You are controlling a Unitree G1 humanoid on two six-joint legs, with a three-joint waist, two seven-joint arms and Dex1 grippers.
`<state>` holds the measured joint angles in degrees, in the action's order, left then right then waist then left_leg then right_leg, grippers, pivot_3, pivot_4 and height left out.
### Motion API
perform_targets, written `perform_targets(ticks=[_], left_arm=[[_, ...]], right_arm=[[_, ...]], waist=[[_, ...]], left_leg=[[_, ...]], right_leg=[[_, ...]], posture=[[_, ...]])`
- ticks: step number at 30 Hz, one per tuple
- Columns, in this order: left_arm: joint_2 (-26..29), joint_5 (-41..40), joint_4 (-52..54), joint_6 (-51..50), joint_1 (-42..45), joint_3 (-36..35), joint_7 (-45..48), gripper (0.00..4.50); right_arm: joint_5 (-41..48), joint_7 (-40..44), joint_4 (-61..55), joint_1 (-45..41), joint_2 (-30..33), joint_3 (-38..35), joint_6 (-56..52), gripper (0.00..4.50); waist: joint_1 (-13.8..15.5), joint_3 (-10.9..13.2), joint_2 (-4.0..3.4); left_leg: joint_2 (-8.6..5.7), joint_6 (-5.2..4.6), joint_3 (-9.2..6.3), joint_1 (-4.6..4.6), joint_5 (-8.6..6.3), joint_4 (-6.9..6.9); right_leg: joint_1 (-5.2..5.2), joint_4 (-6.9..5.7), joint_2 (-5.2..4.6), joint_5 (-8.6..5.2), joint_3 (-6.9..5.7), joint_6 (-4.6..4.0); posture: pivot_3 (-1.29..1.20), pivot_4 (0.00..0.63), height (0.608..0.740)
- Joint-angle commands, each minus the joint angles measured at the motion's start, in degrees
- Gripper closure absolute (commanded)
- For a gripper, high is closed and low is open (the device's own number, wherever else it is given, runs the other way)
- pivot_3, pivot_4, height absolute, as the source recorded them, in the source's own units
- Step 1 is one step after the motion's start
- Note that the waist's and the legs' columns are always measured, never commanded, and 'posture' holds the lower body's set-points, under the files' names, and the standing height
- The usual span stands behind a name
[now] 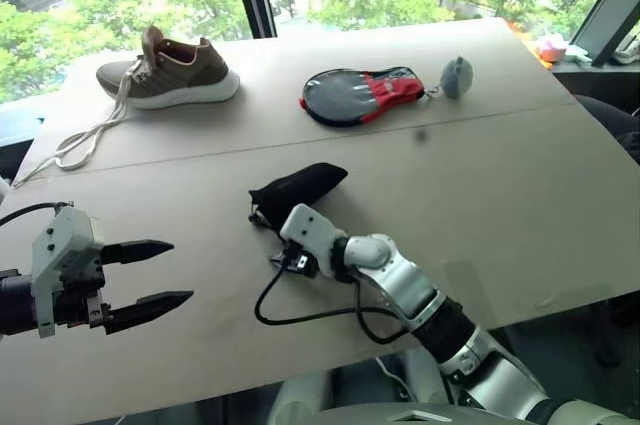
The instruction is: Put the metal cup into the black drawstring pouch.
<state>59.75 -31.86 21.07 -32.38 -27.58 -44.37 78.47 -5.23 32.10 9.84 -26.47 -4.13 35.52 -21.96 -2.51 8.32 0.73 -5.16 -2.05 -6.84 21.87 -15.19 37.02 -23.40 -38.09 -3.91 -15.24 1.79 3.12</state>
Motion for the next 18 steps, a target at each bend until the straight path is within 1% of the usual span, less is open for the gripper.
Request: perform_targets(ticks=[1,2,3,7,10,13,15,18], left_arm=[[1.15,1.06,-1.11,2.05,0.21,-0.4,1.8,0.0],[1.22,1.1,-1.32,2.18,0.35,-0.31,2.0,0.0],[1.3,1.19,-1.5,2.33,0.51,-0.2,2.19,0.0],[1.63,1.45,-2.38,2.84,1.76,0.73,2.57,0.0],[1.75,1.02,-2.87,3.11,3.36,2.15,2.5,0.0],[1.78,0.53,-3.96,3.43,6.45,4.61,1.95,0.0],[1.66,0.96,-4.91,4.48,9.19,7.39,1.26,0.0],[0.86,1.67,-6.1,6.26,14.71,12.99,-0.29,0.0]], right_arm=[[-2.08,0.28,2.7,0.85,1.26,1.84,0.39,4.11],[-2.13,0.25,2.79,0.91,1.35,1.76,0.47,4.39],[-2.18,0.19,2.8,0.97,1.48,1.68,0.53,4.48],[-2.06,0.68,0.97,1.53,2.98,0.48,0.07,4.48],[0.7,3.61,-5.5,2.98,5.96,-2.07,-1.87,4.48],[9.94,8.14,-15.78,4.88,7.02,-7.68,-9.01,4.48],[17.62,11.25,-22.17,5.85,7.63,-11.9,-14.16,4.48],[28.08,11.9,-27.91,6.01,7.4,-20.0,-22.42,4.48]], waist=[[0.01,-0.01,-0.02],[0.0,-0.01,-0.02],[0.0,-0.01,-0.02],[0.03,-0.01,-0.02],[0.48,-0.01,-0.02],[0.78,-0.01,0.0],[0.67,0.01,0.0],[0.46,0.04,-0.06]], left_leg=[[0.0,0.0,0.01,-0.01,0.0,-0.02],[0.0,0.0,0.01,-0.02,0.0,-0.04],[0.02,0.0,0.0,-0.03,0.0,-0.06],[0.02,0.01,0.0,-0.05,0.01,-0.09],[0.0,0.01,-0.02,-0.02,0.01,-0.09],[-0.03,0.0,-0.09,0.06,0.0,-0.05],[-0.02,0.0,-0.11,0.08,0.0,-0.04],[0.01,-0.01,-0.15,0.07,0.0,-0.07]], right_leg=[[0.0,0.01,0.0,0.0,0.0,0.0],[0.0,0.01,0.0,0.0,0.0,0.0],[0.0,0.02,0.0,0.0,0.0,0.0],[0.01,0.01,0.0,0.0,0.0,0.0],[0.01,0.03,-0.03,0.0,-0.03,0.0],[0.04,0.13,-0.09,0.0,-0.12,0.0],[0.04,0.13,-0.08,0.0,-0.12,0.0],[0.03,0.12,-0.08,0.0,-0.09,0.0]], posture=[[0.0,0.15,0.74],[0.0,0.15,0.74],[0.0,0.15,0.74],[0.0,0.15,0.74],[0.0,0.15,0.74],[0.0,0.15,0.74],[0.0,0.15,0.74],[0.0,0.15,0.74]])
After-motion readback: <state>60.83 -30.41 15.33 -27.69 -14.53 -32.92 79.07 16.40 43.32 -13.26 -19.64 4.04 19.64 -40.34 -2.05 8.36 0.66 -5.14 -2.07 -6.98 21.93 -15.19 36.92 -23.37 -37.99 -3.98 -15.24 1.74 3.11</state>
